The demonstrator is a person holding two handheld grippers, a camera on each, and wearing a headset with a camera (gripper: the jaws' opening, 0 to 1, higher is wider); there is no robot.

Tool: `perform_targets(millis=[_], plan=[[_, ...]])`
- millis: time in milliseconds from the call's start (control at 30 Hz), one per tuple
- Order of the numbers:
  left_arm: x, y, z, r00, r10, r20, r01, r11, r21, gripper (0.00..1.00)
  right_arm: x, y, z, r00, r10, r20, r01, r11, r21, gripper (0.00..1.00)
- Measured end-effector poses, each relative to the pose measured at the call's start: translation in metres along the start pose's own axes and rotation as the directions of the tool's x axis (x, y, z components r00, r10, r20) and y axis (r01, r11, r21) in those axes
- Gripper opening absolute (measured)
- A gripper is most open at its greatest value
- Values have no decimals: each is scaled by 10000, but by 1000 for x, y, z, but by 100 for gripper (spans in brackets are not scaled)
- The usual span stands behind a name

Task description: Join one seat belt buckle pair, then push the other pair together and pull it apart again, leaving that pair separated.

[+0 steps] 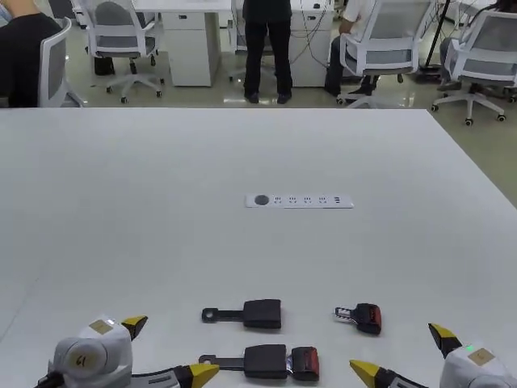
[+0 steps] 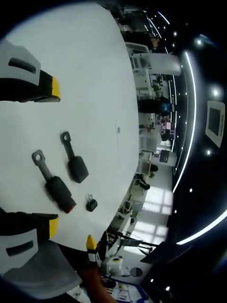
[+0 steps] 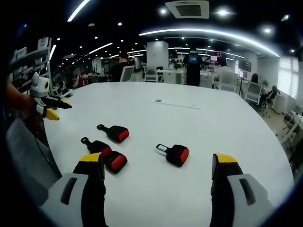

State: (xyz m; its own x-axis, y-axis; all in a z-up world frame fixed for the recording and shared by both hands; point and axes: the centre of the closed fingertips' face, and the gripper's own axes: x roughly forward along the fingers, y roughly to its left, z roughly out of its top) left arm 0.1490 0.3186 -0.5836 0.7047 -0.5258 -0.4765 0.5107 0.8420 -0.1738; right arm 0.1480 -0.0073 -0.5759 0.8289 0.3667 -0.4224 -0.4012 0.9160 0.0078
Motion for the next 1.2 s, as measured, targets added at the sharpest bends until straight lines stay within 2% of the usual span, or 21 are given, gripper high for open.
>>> perform_targets(millis=[200, 400, 500, 667, 767, 1200], plan=[[0, -7, 0, 10000, -95, -23, 96, 9999, 68, 100, 2, 1, -4, 9999, 18, -155, -18, 10000, -26, 95], [3, -5, -1, 9994, -306, -129, 307, 9994, 134, 100, 1, 2, -3, 9999, 0, -131, -1, 10000, -54, 96], [5, -5, 5, 9995, -306, 41, 306, 9995, 23, 100, 1, 1, -4, 9999, -60, -113, 60, 10000, -19, 96], [8, -10, 8, 9992, -388, 70, 387, 9992, 142, 100, 0, -1, -5, 9998, -139, -154, 139, 9999, 5, 96], [8, -14, 14, 9992, -366, 131, 363, 9992, 190, 100, -1, -2, -6, 9996, -187, -192, 186, 9998, -19, 96], [12, -10, 16, 9989, -437, 194, 431, 9986, 314, 100, -2, -4, -5, 9992, -340, -191, 339, 9994, -55, 97]])
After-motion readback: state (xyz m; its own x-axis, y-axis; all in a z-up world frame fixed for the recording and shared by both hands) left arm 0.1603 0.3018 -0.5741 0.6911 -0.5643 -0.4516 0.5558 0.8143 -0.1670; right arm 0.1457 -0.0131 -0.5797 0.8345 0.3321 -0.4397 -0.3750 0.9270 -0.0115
